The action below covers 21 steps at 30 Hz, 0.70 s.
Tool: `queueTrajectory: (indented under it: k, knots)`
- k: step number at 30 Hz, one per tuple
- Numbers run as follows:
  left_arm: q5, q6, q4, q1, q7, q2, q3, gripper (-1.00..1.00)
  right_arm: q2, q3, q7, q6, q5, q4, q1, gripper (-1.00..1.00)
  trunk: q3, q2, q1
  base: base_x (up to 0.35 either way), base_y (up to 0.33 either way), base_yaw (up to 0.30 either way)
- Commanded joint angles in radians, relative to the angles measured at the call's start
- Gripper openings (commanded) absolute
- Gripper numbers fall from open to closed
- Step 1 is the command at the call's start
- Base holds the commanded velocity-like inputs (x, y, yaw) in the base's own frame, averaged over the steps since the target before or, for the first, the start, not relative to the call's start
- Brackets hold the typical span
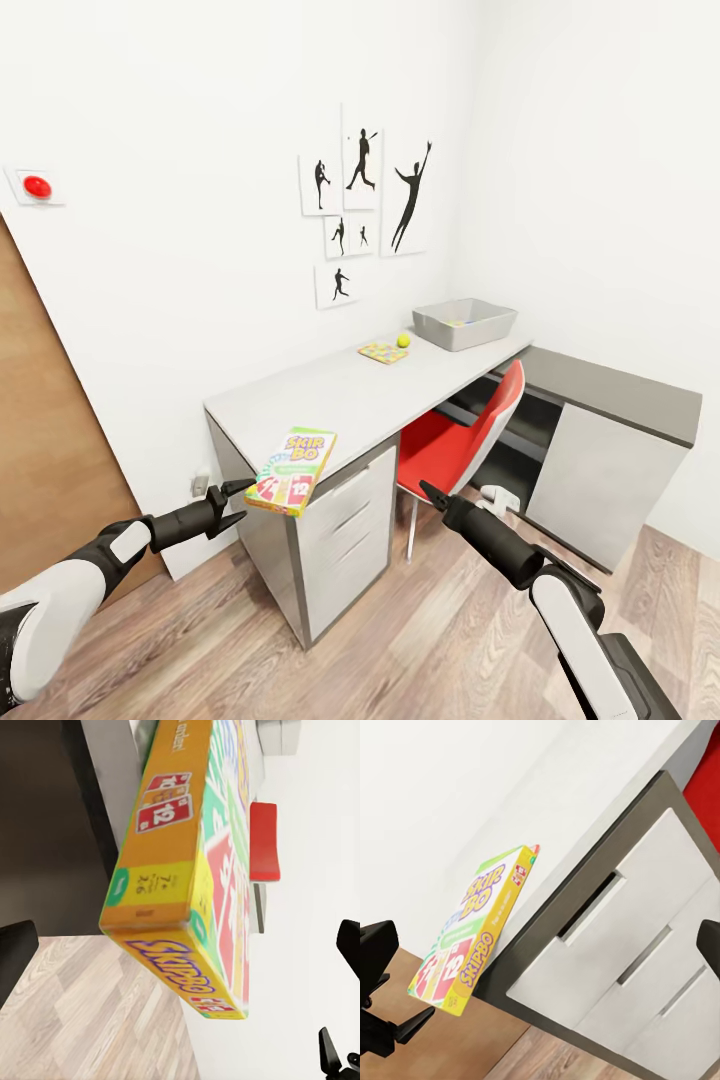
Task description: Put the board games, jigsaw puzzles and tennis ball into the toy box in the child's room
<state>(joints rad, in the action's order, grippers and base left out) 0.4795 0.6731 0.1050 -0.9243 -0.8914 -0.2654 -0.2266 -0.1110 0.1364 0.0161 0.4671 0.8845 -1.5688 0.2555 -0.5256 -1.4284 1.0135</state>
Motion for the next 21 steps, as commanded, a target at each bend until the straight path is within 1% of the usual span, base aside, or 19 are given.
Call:
queueTrajectory:
  k: [1, 18, 21]
  knots:
    - [-0.006, 0.006, 0.000, -0.001, -0.002, 0.000, -0.008, 1.00, 0.000, 0.000, 0.001, 0.003, 0.002, 0.000, 0.001, 1.00, -0.001, -0.001, 0.000, 0.003, -0.004, 0.000]
    - [-0.005, 0.007, -0.001, 0.005, -0.005, -0.004, -0.009, 1.00, 0.000, 0.000, 0.001, 0.003, 0.002, 0.000, 0.001, 1.00, -0.001, -0.001, 0.000, 0.000, 0.005, 0.000]
    - [-0.004, 0.007, -0.001, 0.006, -0.017, -0.005, -0.010, 1.00, -0.001, 0.000, 0.001, 0.003, 0.002, 0.000, 0.001, 1.00, -0.001, -0.001, 0.000, 0.000, 0.000, 0.000]
